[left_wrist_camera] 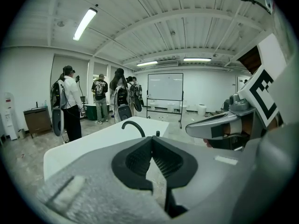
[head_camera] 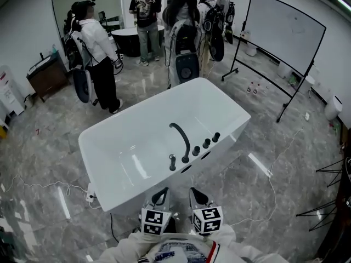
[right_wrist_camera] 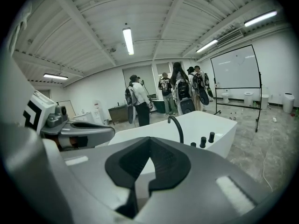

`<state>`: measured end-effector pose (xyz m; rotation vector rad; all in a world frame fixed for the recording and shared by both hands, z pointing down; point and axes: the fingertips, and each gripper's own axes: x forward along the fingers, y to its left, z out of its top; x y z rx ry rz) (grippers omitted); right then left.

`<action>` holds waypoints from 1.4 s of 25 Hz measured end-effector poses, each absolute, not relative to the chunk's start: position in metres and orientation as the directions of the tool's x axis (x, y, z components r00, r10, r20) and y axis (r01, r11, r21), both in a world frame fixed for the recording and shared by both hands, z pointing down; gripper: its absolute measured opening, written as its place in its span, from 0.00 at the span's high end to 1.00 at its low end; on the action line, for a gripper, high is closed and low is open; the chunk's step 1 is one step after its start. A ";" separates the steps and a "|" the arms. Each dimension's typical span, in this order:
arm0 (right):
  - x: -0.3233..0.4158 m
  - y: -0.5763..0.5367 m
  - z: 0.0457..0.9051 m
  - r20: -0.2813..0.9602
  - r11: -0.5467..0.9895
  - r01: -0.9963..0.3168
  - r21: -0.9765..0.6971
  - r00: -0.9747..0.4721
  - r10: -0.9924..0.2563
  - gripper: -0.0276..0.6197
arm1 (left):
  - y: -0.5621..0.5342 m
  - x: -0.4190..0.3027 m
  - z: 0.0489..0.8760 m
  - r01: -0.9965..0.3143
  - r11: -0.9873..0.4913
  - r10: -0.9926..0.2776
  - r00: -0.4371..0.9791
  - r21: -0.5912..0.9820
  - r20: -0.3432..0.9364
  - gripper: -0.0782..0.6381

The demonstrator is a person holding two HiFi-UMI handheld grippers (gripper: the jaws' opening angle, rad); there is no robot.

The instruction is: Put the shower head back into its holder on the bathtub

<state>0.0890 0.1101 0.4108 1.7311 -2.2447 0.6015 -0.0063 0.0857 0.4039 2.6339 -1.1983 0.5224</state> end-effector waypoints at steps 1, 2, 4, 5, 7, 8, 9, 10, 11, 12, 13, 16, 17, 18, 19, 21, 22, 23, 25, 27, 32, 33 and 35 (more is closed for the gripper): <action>0.091 0.120 0.411 0.432 0.209 -0.962 -0.173 -0.265 -0.862 0.95 | 0.096 -0.006 0.405 -0.761 -0.648 -0.688 0.606 0.037 0.399 0.89; 0.093 0.131 0.410 0.432 0.207 -0.963 -0.173 -0.263 -0.863 0.95 | 0.107 -0.006 0.406 -0.762 -0.646 -0.689 0.604 0.038 0.401 0.89; 0.095 0.152 0.409 0.430 0.203 -0.963 -0.178 -0.262 -0.864 0.95 | 0.128 -0.005 0.407 -0.760 -0.649 -0.685 0.605 0.037 0.406 0.89; 0.096 0.161 0.407 0.428 0.199 -0.963 -0.184 -0.261 -0.865 0.95 | 0.139 -0.003 0.406 -0.756 -0.654 -0.681 0.608 0.034 0.407 0.89; 0.097 0.176 0.405 0.427 0.190 -0.963 -0.192 -0.256 -0.867 0.95 | 0.156 -0.001 0.404 -0.744 -0.668 -0.672 0.618 0.026 0.408 0.89; 0.098 0.181 0.404 0.426 0.188 -0.963 -0.192 -0.254 -0.868 0.95 | 0.162 0.000 0.402 -0.742 -0.670 -0.671 0.620 0.025 0.406 0.89; 0.098 0.185 0.402 0.422 0.188 -0.963 -0.191 -0.253 -0.871 0.95 | 0.164 -0.001 0.400 -0.744 -0.668 -0.674 0.619 0.027 0.402 0.89; 0.097 0.187 0.399 0.415 0.190 -0.963 -0.189 -0.254 -0.874 0.95 | 0.165 -0.002 0.397 -0.749 -0.662 -0.681 0.617 0.029 0.395 0.89; 0.096 0.189 0.394 0.404 0.192 -0.963 -0.188 -0.254 -0.879 0.95 | 0.164 -0.005 0.393 -0.755 -0.655 -0.689 0.612 0.029 0.388 0.89; 0.095 0.190 0.389 0.393 0.194 -0.963 -0.187 -0.254 -0.884 0.95 | 0.162 -0.008 0.389 -0.761 -0.648 -0.698 0.607 0.027 0.380 0.89; 0.094 0.191 0.385 0.381 0.195 -0.963 -0.185 -0.253 -0.889 0.95 | 0.161 -0.011 0.386 -0.766 -0.642 -0.706 0.602 0.022 0.373 0.89; 0.092 0.189 0.373 0.358 0.196 -0.965 -0.172 -0.247 -0.900 0.95 | 0.159 -0.016 0.374 -0.768 -0.640 -0.719 0.601 0.003 0.351 0.89; 0.090 0.189 0.370 0.353 0.200 -0.965 -0.167 -0.248 -0.902 0.95 | 0.160 -0.017 0.371 -0.766 -0.643 -0.719 0.603 -0.002 0.345 0.89; 0.086 0.190 0.369 0.350 0.206 -0.964 -0.165 -0.253 -0.902 0.95 | 0.162 -0.019 0.369 -0.763 -0.647 -0.718 0.606 -0.005 0.341 0.89; 0.082 0.192 0.368 0.348 0.212 -0.963 -0.167 -0.258 -0.901 0.95 | 0.164 -0.022 0.367 -0.760 -0.649 -0.717 0.609 -0.008 0.338 0.89; 0.072 0.196 0.368 0.349 0.218 -0.961 -0.168 -0.264 -0.899 0.95 | 0.167 -0.028 0.367 -0.757 -0.654 -0.714 0.612 -0.011 0.338 0.89; 0.068 0.198 0.368 0.350 0.220 -0.961 -0.165 -0.266 -0.898 0.95 | 0.169 -0.032 0.367 -0.755 -0.655 -0.713 0.613 -0.012 0.339 0.89; 0.064 0.200 0.368 0.350 0.222 -0.961 -0.163 -0.267 -0.898 0.95 | 0.170 -0.035 0.367 -0.755 -0.656 -0.713 0.614 -0.013 0.339 0.89; 0.058 0.202 0.368 0.353 0.224 -0.962 -0.158 -0.267 -0.897 0.95 | 0.173 -0.041 0.367 -0.755 -0.655 -0.714 0.613 -0.015 0.339 0.89; 0.055 0.204 0.367 0.354 0.221 -0.963 -0.157 -0.264 -0.897 0.95 | 0.175 -0.046 0.366 -0.754 -0.657 -0.713 0.615 -0.016 0.337 0.89; 0.050 0.213 0.366 0.347 0.220 -0.959 -0.179 -0.270 -0.898 0.95 | 0.182 -0.050 0.365 -0.749 -0.663 -0.710 0.622 -0.015 0.332 0.89; 0.050 0.215 0.365 0.347 0.216 -0.960 -0.176 -0.266 -0.899 0.95 | 0.183 -0.050 0.364 -0.746 -0.665 -0.708 0.624 -0.016 0.331 0.89; 0.051 0.217 0.364 0.347 0.208 -0.963 -0.172 -0.257 -0.902 0.95 | 0.185 -0.050 0.363 -0.743 -0.669 -0.706 0.628 -0.016 0.328 0.89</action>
